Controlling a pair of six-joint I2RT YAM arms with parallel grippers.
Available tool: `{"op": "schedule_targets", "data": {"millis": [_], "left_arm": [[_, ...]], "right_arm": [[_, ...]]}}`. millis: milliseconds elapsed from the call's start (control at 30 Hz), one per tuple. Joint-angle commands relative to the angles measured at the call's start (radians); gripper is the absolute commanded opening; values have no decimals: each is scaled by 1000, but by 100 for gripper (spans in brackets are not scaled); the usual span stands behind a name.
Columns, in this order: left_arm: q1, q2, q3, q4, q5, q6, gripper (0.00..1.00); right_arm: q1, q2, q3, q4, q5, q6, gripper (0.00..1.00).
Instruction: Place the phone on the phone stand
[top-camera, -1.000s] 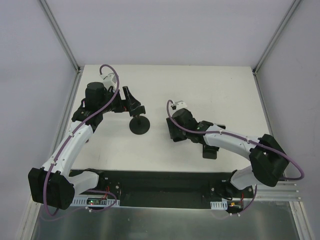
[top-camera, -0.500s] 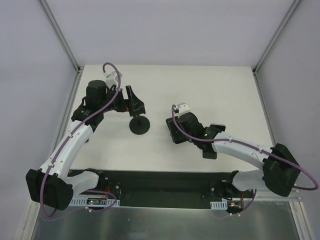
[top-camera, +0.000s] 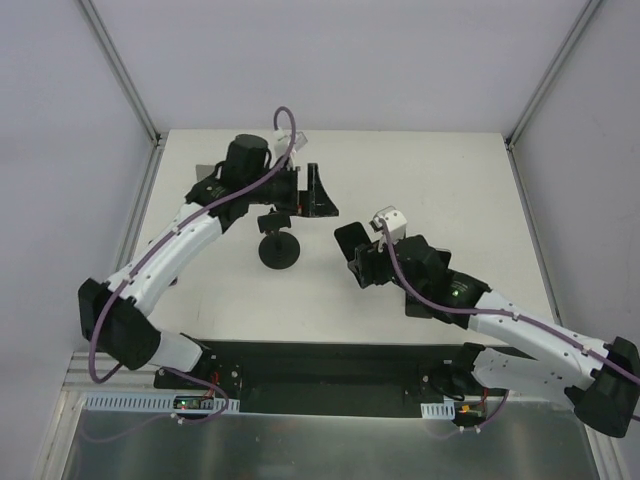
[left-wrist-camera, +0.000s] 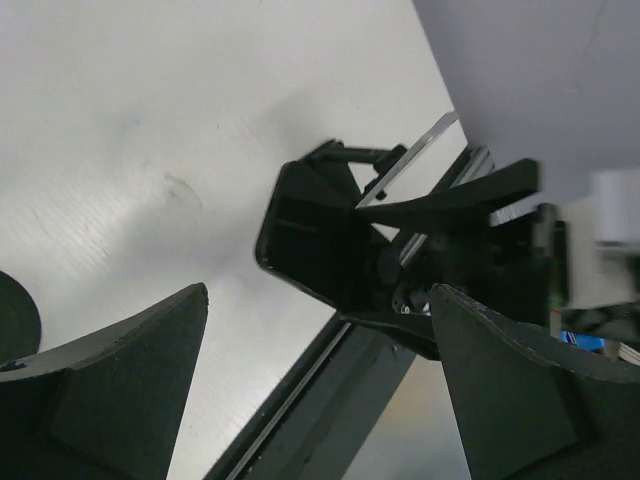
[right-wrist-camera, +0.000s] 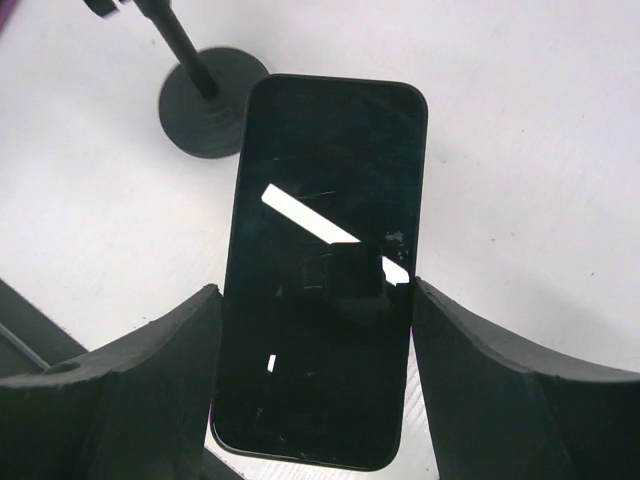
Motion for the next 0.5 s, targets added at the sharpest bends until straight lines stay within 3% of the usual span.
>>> {"op": "schedule_targets", "data": {"millis": [0, 133, 200, 233, 433, 467], "left_arm": [[-53, 121, 57, -78, 98, -33, 92], [-99, 200, 109, -78, 177, -43, 92], [-119, 246, 145, -73, 249, -50, 87], [-136, 258, 155, -69, 268, -53, 78], [-160, 277, 149, 14, 348, -107, 48], [-163, 280, 146, 17, 351, -110, 36]], "right_arm": [[10, -119, 16, 60, -13, -51, 1], [14, -177, 21, 42, -24, -69, 1], [14, -191, 21, 42, -25, -77, 1], [14, -194, 19, 42, -27, -78, 1], [15, -222, -13, 71, -36, -89, 1], [17, -225, -16, 73, -33, -91, 1]]}}
